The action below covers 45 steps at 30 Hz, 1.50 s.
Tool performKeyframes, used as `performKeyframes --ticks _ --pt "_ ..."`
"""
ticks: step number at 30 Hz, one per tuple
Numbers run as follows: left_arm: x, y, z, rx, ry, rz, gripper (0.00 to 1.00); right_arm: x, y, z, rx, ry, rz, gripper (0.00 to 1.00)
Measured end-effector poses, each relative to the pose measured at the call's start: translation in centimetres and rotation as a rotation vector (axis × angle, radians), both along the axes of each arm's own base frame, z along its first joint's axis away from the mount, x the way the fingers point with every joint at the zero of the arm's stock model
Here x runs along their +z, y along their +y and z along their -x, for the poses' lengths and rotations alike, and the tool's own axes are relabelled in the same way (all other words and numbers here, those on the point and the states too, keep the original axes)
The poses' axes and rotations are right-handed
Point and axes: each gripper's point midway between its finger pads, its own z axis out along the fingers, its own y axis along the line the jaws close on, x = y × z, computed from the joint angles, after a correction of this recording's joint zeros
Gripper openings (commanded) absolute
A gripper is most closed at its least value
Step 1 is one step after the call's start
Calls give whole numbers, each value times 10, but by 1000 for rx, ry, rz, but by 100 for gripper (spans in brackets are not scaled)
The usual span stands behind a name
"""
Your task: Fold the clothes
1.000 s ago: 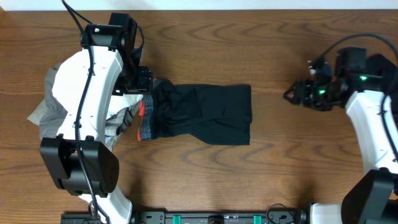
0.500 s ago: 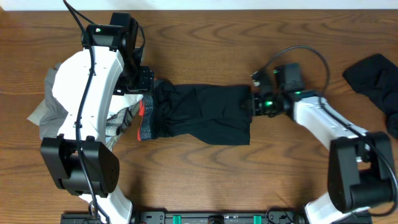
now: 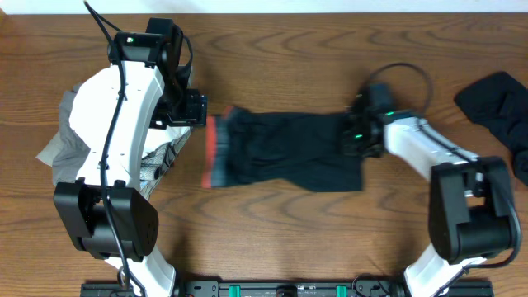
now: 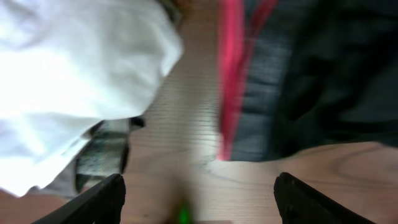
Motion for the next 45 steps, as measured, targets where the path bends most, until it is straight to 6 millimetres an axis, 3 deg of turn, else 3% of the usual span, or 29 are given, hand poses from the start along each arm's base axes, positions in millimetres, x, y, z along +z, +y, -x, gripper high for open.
performKeyframes --ticks 2,4,7,13,16,21,33,38,40,43,44,45 --pt "0 -8 -4 -1 -13 45 81 1 -40 -4 -97 8 66 1" --pt "0 -16 -7 -4 -26 91 83 1 -62 -6 -152 10 89 2" --pt "-8 -32 -11 -14 -35 170 84 2 -77 -6 -181 11 104 5" --pt "-48 -89 3 -80 7 382 85 2 -78 -6 -173 12 120 7" --pt "-76 -119 24 -97 64 464 86 2 -79 -5 -172 14 122 7" --pt "-104 -144 43 -76 101 522 89 2 -79 -5 -168 16 127 7" --pt "-137 -185 30 25 38 612 93 2 -78 -5 -168 17 125 6" --pt "-136 -202 17 45 11 683 92 2 -78 -5 -167 17 122 7" --pt "-135 -208 11 43 -6 705 82 2 -78 -5 -168 17 121 7" --pt "-140 -212 6 46 -24 707 45 2 -77 -5 -167 17 120 7" --pt "-143 -212 6 49 -19 706 40 2 -77 -5 -167 17 119 6" --pt "-145 -211 5 53 -20 702 28 2 -77 -5 -167 17 119 7"
